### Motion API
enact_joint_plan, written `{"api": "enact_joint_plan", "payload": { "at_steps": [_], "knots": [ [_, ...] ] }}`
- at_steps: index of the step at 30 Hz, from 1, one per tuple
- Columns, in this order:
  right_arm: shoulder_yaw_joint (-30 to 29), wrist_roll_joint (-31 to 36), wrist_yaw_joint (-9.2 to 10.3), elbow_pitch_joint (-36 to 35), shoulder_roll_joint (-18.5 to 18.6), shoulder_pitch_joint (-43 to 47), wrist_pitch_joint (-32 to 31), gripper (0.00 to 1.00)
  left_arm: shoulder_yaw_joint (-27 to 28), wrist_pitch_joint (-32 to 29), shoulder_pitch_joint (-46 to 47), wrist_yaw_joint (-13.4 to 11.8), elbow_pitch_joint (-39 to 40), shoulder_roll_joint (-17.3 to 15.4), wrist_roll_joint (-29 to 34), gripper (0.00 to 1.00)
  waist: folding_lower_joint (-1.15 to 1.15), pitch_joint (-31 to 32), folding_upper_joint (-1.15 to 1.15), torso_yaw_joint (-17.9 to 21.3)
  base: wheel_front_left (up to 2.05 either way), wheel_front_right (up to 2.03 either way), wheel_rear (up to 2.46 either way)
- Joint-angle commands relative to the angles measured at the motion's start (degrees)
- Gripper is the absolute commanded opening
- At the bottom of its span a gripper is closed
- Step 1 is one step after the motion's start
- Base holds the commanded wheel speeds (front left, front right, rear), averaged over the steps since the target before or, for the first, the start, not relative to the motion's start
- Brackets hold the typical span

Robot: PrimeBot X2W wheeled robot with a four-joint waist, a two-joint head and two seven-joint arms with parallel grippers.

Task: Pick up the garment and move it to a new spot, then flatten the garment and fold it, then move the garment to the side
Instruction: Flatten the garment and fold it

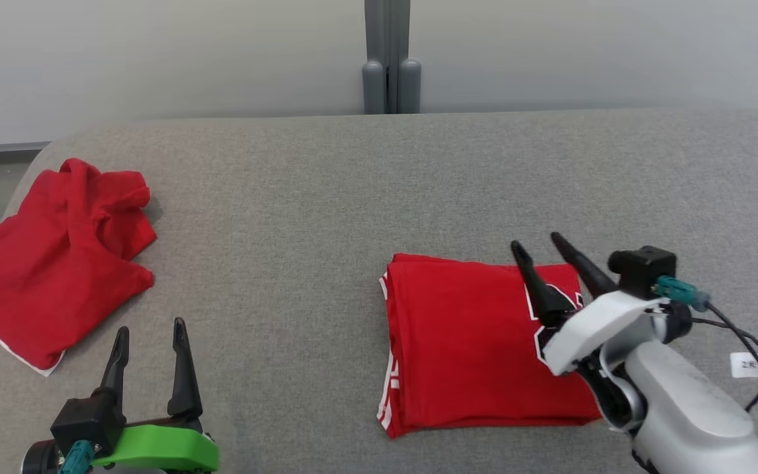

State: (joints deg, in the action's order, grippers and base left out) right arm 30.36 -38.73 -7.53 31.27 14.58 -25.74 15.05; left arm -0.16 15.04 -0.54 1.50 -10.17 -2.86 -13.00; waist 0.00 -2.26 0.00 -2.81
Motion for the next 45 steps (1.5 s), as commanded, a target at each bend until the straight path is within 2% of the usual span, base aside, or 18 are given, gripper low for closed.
{"api": "enact_joint_plan", "payload": {
  "at_steps": [1, 7, 11, 17, 30, 45],
  "knots": [
    [-1.82, 1.24, 0.08, -1.69, 1.08, 1.89, 0.15, 1.00, 0.30, 0.18, 0.37, 0.08, 0.11, -0.08, 0.65, 1.00, 0.00, 0.39, 0.00, 0.87, 0.00, 0.00, 0.00],
    [-10.56, 6.06, 0.08, -9.01, 3.29, 8.55, 0.15, 1.00, 0.99, 0.18, 0.19, 0.40, -0.05, -0.08, 1.28, 1.00, 0.00, 1.17, 0.00, 2.50, 0.00, 0.00, 0.00],
    [-15.86, 8.13, 0.07, -13.01, 2.23, 13.25, 0.16, 1.00, 1.07, 0.18, 0.00, 0.58, -0.23, -0.09, 1.87, 1.00, 0.00, 1.76, 0.00, 3.30, 0.00, 0.00, 0.00],
    [-20.51, 10.89, 0.07, -18.12, 0.69, 19.47, 0.17, 1.00, 1.24, 0.18, -0.03, 0.92, -0.36, -0.09, 2.79, 1.00, 0.00, 2.50, 0.00, 4.00, 0.00, 0.00, 0.00],
    [-24.89, 16.39, 0.08, -24.93, -2.06, 27.55, 0.17, 1.00, 0.98, 0.18, -1.45, 0.93, -0.84, -0.09, 3.88, 1.00, 0.00, 4.31, 0.00, 4.00, 0.00, 0.00, 0.00],
    [-25.69, 19.82, 0.08, -24.64, -2.82, 28.94, 0.17, 1.00, 1.15, 0.18, -1.75, 2.37, -2.02, -0.69, 5.32, 1.00, 0.00, 5.34, 0.00, 3.12, 0.00, 0.00, 0.00]
  ]
}}
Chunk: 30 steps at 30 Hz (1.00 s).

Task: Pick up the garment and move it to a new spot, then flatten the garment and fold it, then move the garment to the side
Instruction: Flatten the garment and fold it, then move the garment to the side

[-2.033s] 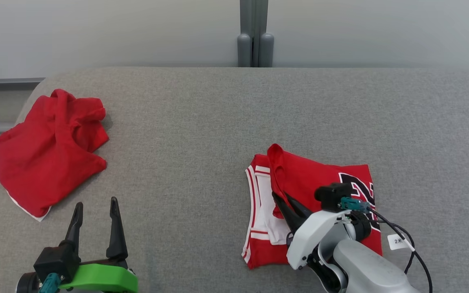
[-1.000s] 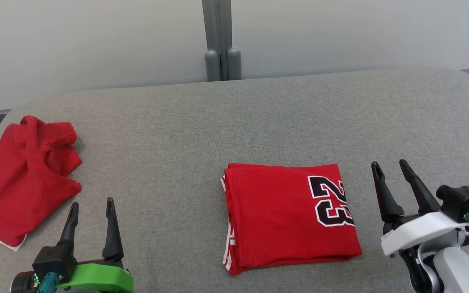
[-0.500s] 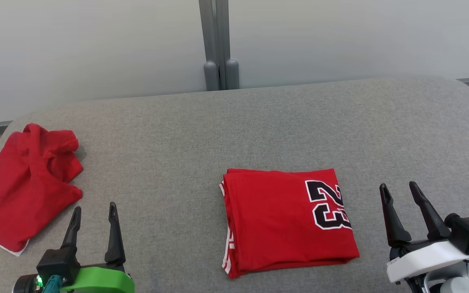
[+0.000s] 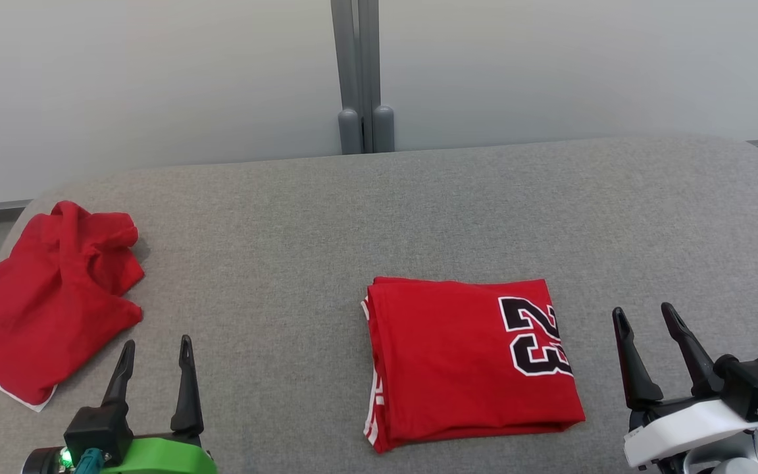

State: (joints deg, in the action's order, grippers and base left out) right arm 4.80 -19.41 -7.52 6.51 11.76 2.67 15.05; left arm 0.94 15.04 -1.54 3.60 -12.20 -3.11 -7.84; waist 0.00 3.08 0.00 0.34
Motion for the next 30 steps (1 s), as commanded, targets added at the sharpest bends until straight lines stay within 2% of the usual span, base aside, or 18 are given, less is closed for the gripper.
{"api": "enact_joint_plan", "payload": {
  "at_steps": [1, 30],
  "knots": [
    [-0.15, 0.60, 0.07, 0.15, -0.01, 0.55, 0.18, 1.00, 0.10, 0.18, -0.73, 0.47, 0.10, -0.43, -0.03, 1.00, 0.00, -0.01, 0.00, -0.08, 0.00, 0.00, 0.00],
    [0.66, 1.01, 0.06, 2.30, -0.08, -0.15, 0.18, 1.00, 1.08, 0.18, -0.61, 1.68, -0.04, -0.56, -0.20, 1.00, 0.00, 0.06, 0.00, -0.63, 0.00, 0.00, 0.00]
  ]
}}
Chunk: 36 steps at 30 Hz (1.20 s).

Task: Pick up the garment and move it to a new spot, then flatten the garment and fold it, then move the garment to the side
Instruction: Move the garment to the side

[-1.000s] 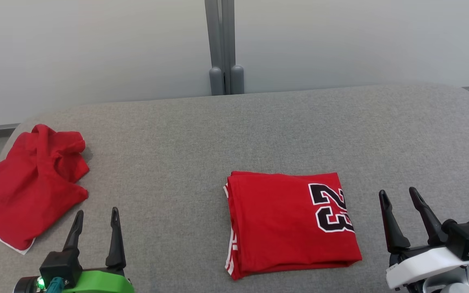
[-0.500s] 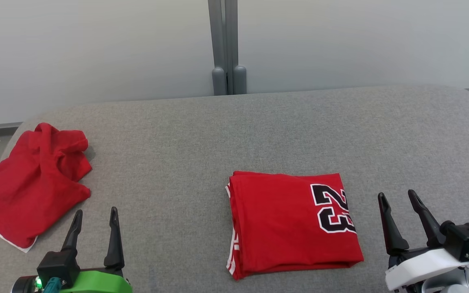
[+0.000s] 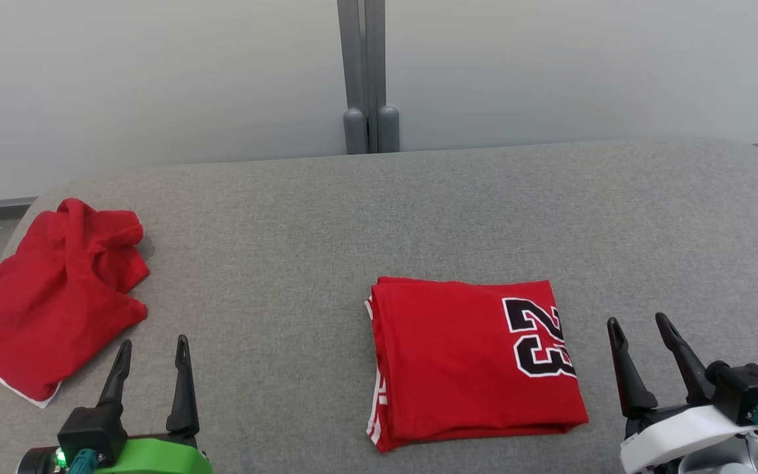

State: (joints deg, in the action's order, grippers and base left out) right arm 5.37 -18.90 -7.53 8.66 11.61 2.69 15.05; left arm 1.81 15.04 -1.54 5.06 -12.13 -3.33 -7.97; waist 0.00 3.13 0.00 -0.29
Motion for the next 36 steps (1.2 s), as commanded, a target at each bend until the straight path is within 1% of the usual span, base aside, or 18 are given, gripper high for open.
{"api": "enact_joint_plan", "payload": {
  "at_steps": [1, 4, 10, 16, 18, 22, 27, 36],
  "knots": [
    [0.15, 0.56, 0.07, 0.23, 0.03, -0.23, 0.18, 1.00, 0.24, 0.18, -0.63, 0.18, -0.12, -0.33, -0.05, 1.00, 0.00, 0.03, 0.00, 0.01, 0.00, 0.00, 0.00],
    [0.45, 0.58, 0.08, 0.47, -0.08, -0.49, 0.17, 1.00, 0.34, 0.18, -0.66, 0.17, -0.17, -0.29, -0.02, 1.00, 0.00, 0.04, 0.00, 0.05, 0.00, 0.00, 0.00],
    [3.14, 0.71, 0.08, 1.08, 0.68, -3.65, 0.18, 1.00, 0.55, 0.18, -0.61, 0.02, -0.20, -0.21, 0.09, 1.00, 0.00, -0.25, 0.00, 0.19, 0.00, 0.00, 0.00],
    [5.99, 0.49, 0.08, 5.46, 2.00, -9.29, -0.46, 1.00, -0.20, 0.18, 0.15, -0.08, -0.38, -0.06, 0.31, 1.00, 0.00, -0.99, 0.00, -0.57, 0.00, 0.00, 0.00],
    [6.72, 1.15, 0.08, 7.98, 2.59, -10.96, -1.14, 1.00, -0.40, 0.18, 0.56, -0.12, -0.49, -0.02, 0.35, 1.00, 0.00, -1.43, 0.00, -1.13, 0.00, 0.00, 0.00],
    [7.60, 0.99, 0.08, 13.48, 2.45, -13.89, -1.37, 1.00, -0.94, 0.18, 1.01, -0.37, -0.67, 0.11, 0.23, 1.00, 0.00, -2.38, 0.00, -2.29, 0.00, 0.00, 0.00],
    [7.65, 0.15, 0.08, 22.06, 2.14, -16.22, -1.21, 1.00, -1.79, 0.18, 1.55, -0.65, -0.78, 0.20, 0.08, 1.00, 0.00, -4.07, 0.00, -3.82, 0.00, 0.00, 0.00],
    [9.74, -1.76, 0.08, 36.20, 0.08, -20.82, -0.49, 1.00, -3.29, 0.18, 3.28, -1.61, -0.56, 0.35, -0.46, 1.00, 0.00, -7.67, 0.00, -4.86, 0.00, 0.00, 0.00]
  ]
}}
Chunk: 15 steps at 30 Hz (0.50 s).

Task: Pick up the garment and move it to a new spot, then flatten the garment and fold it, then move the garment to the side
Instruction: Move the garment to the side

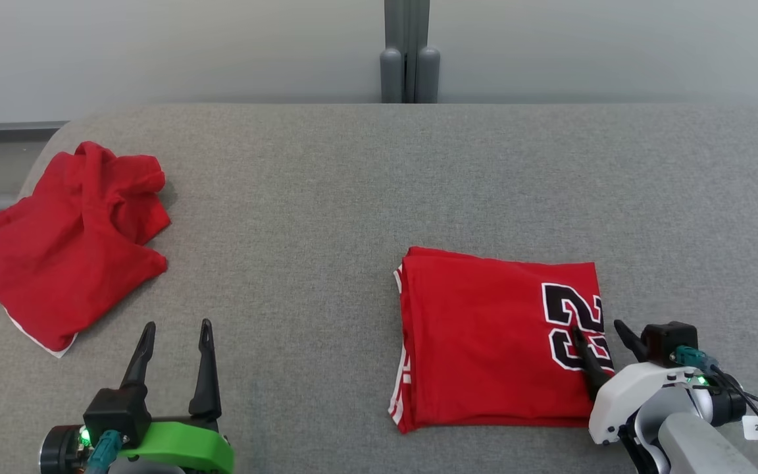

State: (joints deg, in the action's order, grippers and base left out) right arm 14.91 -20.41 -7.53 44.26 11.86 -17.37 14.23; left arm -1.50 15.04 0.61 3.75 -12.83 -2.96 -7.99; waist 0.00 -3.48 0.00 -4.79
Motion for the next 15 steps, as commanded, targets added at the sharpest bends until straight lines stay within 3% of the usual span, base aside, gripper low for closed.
{"api": "enact_joint_plan", "payload": {
  "at_steps": [1, 7, 8, 9, 10, 15],
  "knots": [
    [0.46, -0.41, 0.08, 2.02, -0.30, -1.12, 0.35, 1.00, -0.15, 0.18, 1.32, -0.36, 0.03, -0.02, -0.52, 1.00, 0.00, -1.31, 0.00, -0.40, 0.00, 0.00, 0.00],
    [3.09, -2.98, 0.04, 8.79, -2.09, -2.17, 0.27, 1.00, -0.98, 0.18, 2.31, -0.79, -0.41, 0.00, -1.03, 1.00, 0.00, -2.01, 0.00, -0.70, 0.00, 0.00, 0.00],
    [3.42, -3.51, 0.04, 9.63, -2.27, -2.28, 0.16, 0.88, -1.01, 0.18, 2.38, -0.90, -0.40, 0.01, -1.10, 1.00, 0.00, -2.07, 0.00, -0.64, 0.00, 0.00, 0.00],
    [3.83, -4.22, 0.04, 10.02, -2.62, -2.34, 0.10, 0.40, -1.03, 0.18, 2.39, -0.92, -0.39, 0.01, -1.27, 1.00, 0.00, -2.12, 0.00, -0.56, 0.00, 0.00, 0.00],
    [4.40, -5.44, 0.03, 10.10, -3.23, -2.47, 0.16, 0.03, -1.06, 0.18, 2.39, -1.02, -0.36, 0.02, -1.41, 1.00, 0.00, -2.21, 0.00, -0.40, 0.00, 0.00, 0.00],
    [7.07, -7.85, 0.04, 8.50, -1.73, -6.64, 0.50, 0.00, -1.52, 0.18, 3.01, -1.67, -0.07, 0.02, -1.87, 1.00, 0.00, -3.30, 0.00, 0.55, 0.00, 0.00, 0.00]
  ]
}}
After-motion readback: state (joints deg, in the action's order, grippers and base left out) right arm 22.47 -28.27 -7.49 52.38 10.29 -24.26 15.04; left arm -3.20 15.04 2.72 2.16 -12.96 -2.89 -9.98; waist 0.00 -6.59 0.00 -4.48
